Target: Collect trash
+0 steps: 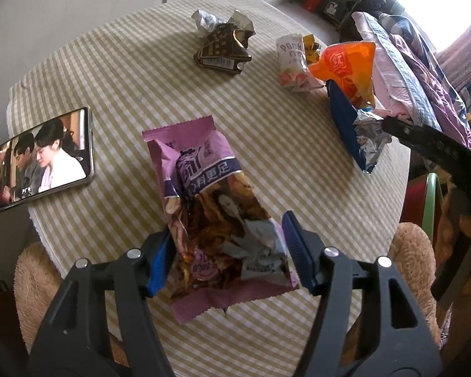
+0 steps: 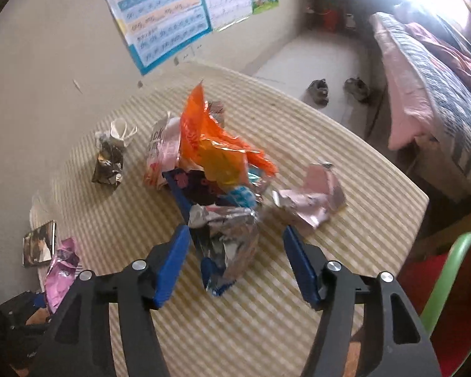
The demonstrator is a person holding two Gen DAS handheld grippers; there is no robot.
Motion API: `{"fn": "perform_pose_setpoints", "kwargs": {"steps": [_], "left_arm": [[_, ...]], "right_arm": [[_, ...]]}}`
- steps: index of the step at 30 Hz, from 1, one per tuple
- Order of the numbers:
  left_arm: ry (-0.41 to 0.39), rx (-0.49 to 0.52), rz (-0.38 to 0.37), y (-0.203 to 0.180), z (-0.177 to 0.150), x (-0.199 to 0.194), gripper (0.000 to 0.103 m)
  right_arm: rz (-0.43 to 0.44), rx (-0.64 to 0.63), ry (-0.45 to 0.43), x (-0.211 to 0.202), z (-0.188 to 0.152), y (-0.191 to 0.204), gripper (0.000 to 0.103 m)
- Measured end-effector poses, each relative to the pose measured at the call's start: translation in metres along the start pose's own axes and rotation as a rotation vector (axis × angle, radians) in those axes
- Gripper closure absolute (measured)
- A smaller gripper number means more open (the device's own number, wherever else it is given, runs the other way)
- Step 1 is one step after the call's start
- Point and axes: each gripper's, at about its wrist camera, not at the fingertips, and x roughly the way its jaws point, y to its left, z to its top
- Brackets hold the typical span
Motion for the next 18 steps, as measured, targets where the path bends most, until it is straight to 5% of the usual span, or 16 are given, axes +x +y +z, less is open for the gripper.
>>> {"fn": "perform_pose_setpoints", "kwargs": {"steps": [4, 5, 7, 10, 18], "left_arm": [[-0.002, -0.004, -0.003, 0.001, 0.001, -0.001, 0.042], [-0.001, -0.005, -0.003, 0.002, 0.001, 0.000, 0.042], [0.004, -0.011, -0.006, 0.004, 0.001, 0.001, 0.042], [0.005, -0.017, -0.006, 0.006, 0.000, 0.002, 0.042], [0.001, -0.022, -0.004, 0.009, -0.001, 0.003, 0.043]], "right_arm": [[0.031, 0.005, 0.058, 0.019, 0.003, 0.003, 0.043], [0.044, 0.011, 0.075, 0.024, 0.004, 0.005, 0.048], [0.078, 0.012, 0.103, 0.029, 0.003, 0.009, 0.074], [0.101, -0.011, 0.105, 0.030, -0.001, 0.016, 0.082], [0.151, 0.005, 0.071, 0.001, -0.024, 0.019, 0.084]]}}
